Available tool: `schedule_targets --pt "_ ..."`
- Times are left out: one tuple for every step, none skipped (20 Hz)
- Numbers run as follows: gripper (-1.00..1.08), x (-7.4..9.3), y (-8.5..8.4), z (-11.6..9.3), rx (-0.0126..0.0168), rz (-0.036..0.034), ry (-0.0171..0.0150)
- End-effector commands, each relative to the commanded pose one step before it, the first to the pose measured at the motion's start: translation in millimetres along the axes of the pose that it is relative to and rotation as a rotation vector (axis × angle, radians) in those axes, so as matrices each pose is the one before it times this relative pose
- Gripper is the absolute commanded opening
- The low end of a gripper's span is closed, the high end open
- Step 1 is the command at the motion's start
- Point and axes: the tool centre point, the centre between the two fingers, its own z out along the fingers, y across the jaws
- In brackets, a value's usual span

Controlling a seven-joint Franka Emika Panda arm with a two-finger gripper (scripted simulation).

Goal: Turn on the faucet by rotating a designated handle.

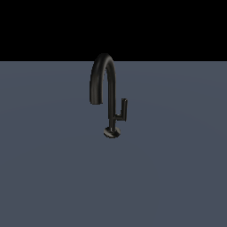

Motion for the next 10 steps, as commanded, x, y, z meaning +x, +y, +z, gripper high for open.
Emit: schedule_targets --pt "-1.0 0.0 0.01 0.0 0.0 0.0 0.0" --pt "-1.0 -0.02 -0.32 -0.07 0.0 0.0 0.0" --pt "-1.0 0.58 0.3 0.19 0.00151 0.00164 -0.00131" --pt "-1.0 0.68 -0.05 0.14 0.00185 0.002 -0.0016" --pt "-1.0 0.99 0.0 0.22 0.00268 0.0029 -0.00232" --pt "-1.0 1.24 -0.06 0.26 0.00338 0.00366 -0.00293" --pt "-1.0 1.53 -0.05 0.33 0.00416 0.0045 -0.0036" --pt "-1.0 1.81 -0.06 0.39 0.00493 0.00534 -0.00427" --pt "-1.0 2.1 -0.06 0.45 0.00571 0.00618 -0.00495" --pt "-1.0 2.38 -0.09 0.51 0.00648 0.00701 -0.00561"
